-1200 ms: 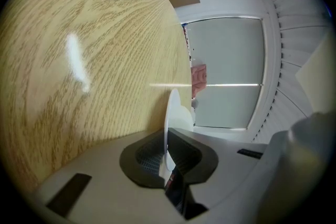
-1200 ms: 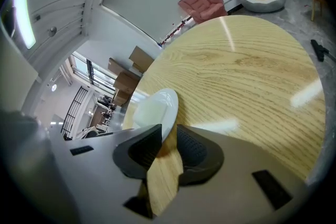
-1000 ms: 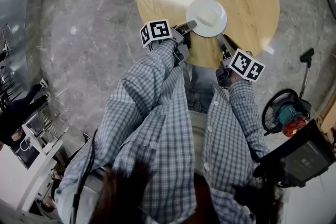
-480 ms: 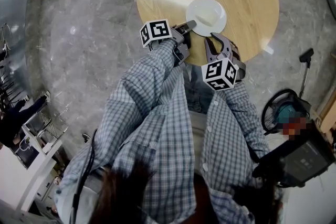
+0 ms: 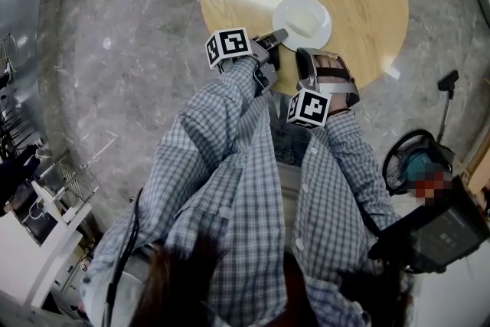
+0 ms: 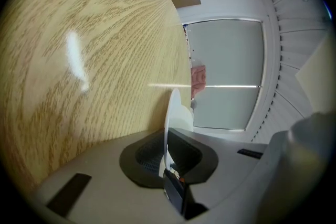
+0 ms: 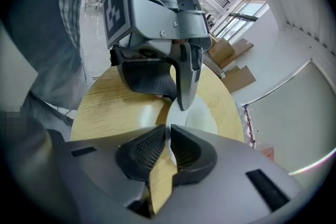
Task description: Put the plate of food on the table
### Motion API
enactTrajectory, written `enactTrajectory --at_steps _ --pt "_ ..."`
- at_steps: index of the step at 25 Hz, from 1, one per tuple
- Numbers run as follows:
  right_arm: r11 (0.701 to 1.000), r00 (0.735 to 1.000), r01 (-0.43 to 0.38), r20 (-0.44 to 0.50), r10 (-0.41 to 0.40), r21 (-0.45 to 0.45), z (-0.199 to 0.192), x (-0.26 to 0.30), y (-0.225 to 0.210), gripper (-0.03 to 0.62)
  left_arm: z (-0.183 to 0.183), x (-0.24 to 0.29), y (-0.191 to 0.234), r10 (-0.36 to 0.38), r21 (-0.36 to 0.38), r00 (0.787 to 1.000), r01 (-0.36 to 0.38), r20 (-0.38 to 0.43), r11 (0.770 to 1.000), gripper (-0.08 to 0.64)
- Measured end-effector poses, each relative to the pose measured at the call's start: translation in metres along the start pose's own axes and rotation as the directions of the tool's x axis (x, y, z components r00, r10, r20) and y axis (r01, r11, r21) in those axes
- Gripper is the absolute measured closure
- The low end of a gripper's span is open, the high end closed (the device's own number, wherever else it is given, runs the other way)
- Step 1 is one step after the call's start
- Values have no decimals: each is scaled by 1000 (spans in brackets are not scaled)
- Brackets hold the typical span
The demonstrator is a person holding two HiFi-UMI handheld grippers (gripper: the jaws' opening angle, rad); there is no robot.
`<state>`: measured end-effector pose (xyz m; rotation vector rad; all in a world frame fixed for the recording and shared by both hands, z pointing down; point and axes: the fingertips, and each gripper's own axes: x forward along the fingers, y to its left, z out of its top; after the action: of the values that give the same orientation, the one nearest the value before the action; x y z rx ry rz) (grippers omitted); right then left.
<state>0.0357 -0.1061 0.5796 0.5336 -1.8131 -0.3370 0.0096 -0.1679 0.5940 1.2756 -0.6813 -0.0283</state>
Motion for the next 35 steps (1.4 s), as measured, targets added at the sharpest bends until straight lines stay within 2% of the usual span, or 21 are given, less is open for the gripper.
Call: enactTrajectory --at_steps 2,12,18,22,31,35 --pt "1000 1000 -1 -6 1 -4 0 0 0 555 0 0 0 1 5 1000 -1 -1 1000 541" --pt "999 1000 4 -14 -3 50 -1 -3 -4 556 -1 0 -5 -40 -9 999 40 -19 999 541" --pt "998 1000 7 -10 -6 67 -1 -3 -4 556 -2 -2 -12 -100 -6 994 100 -49 995 537" --pt "997 1000 0 -16 1 80 -1 -3 -5 555 -4 -5 -16 -137 -30 989 135 -62 990 483" --pt "996 998 -28 -47 32 85 -12 6 -2 555 -15 -20 -6 -126 -50 990 123 -67 991 483" --pt "994 996 -51 -62 57 94 -14 10 1 554 -19 -25 -5 -128 -37 988 125 -85 991 483"
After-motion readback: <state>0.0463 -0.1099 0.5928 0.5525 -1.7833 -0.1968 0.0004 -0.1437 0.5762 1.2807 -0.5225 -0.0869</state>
